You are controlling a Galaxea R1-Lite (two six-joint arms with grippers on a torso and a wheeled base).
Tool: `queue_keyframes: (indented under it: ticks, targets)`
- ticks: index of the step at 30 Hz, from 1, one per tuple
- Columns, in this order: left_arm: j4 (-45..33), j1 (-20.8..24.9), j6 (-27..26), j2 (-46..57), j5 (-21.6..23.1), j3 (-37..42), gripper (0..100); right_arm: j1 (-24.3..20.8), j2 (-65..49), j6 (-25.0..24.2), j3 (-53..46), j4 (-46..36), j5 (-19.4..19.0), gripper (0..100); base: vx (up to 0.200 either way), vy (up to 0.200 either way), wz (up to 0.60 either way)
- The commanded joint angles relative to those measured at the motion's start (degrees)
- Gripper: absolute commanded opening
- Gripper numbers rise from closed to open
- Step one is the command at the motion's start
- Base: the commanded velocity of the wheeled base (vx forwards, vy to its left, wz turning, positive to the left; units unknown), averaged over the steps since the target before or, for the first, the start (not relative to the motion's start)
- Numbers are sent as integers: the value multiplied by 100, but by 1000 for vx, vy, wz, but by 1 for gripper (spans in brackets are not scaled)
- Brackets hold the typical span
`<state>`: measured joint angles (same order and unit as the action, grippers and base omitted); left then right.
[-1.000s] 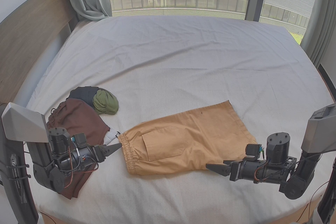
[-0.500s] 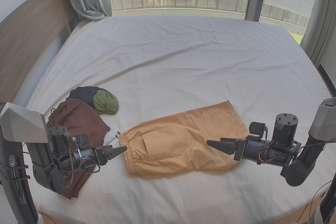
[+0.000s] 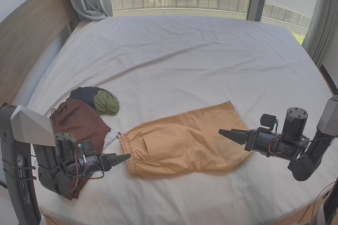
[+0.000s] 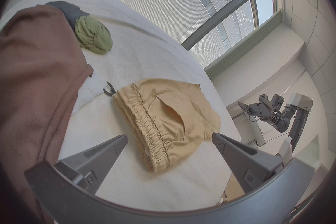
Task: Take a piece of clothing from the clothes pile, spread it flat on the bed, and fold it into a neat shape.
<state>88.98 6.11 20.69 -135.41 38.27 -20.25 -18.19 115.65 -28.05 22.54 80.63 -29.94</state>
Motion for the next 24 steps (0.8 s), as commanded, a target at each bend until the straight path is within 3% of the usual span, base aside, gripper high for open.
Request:
queue_keyframes:
  ticks: [1,24]
  targets:
    - [5,84,23,-258,5,-58,100,-27,89,1,14,6,-3,100,0,0,0]
    - [5,154,208,-1189,-39,-1148,100,-71,555,28,5,216,6,100,0,0,0]
